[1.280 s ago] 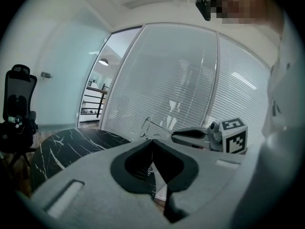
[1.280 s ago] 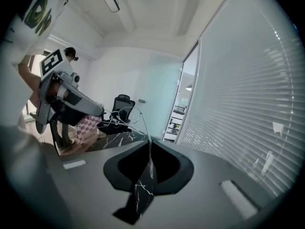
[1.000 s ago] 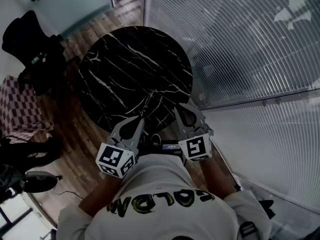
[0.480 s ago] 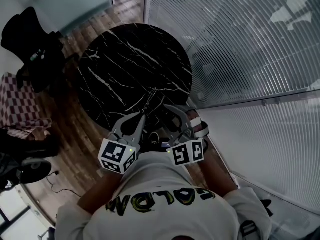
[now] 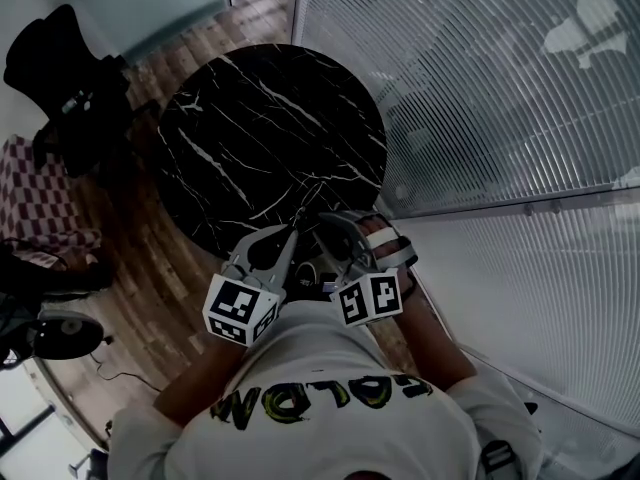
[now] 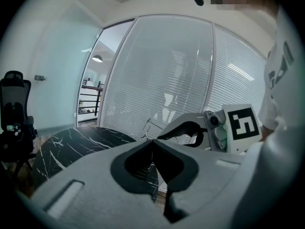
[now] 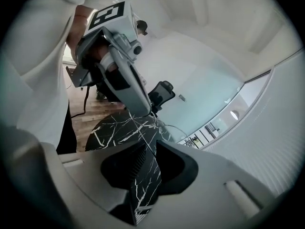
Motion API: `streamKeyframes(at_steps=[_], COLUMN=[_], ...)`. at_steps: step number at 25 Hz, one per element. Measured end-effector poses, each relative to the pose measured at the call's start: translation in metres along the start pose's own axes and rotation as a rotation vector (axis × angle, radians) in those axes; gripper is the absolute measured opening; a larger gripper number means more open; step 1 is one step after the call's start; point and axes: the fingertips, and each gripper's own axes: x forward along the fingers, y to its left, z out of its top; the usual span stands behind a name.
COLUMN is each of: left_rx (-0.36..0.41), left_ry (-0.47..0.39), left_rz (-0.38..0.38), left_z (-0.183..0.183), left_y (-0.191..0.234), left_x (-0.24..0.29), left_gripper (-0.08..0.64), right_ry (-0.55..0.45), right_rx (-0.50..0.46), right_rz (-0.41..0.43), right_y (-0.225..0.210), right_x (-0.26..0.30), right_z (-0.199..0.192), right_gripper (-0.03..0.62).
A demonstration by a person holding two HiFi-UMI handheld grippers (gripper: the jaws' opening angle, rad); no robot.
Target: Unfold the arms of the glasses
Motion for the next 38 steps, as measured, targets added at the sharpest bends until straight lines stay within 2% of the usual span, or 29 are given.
streamKeyframes(at_steps=[7,13,20,25,26,29,38], left_rx=[-0.009,-0.005,-0.017,-0.026,-0.031,-0.046,-0.079], left_ry=[-0.030,-0.046,-0.048,-0.028,-0.022,0.004,0.060], left_rz=[0.059,0.090,0.106,0.098,0.097,0.096,0.092], left_z=[0.005,0.004,0.002,-0.002,-0.005,-0.017,-0.052], left_y=[0.018,0.031,0.034,0.038,0.039,0.041,0.057], left_x=[0.001,-0.002,0.001,0.006,0.006,0.009,0.026], left_gripper=[0.004,0.005,0.003,0.003,0.004,0.004,0.005], right_ry=[0.009,-0.004,-0.030,-0.024,-0.025,-0.044,-0.137], right_rx=[0.021,0.084,0.160,0.173,0.182,0.231,0.478], right_rz=[0.032,0.074,0.106,0.110,0.107,0.104,0.102], right_y=[0.015,0.041,0.057,0.057,0.055,0.051,0.031], right_x=[-0.002,-0.004,-0.006,-0.005,-0.004,-0.005,0.002], right_z=[-0.002,0.005,0.008,0.007,0.005,-0.002,-0.017], right_gripper=[0.038,0.014,0.022,0.039,0.065,0.097,0.089])
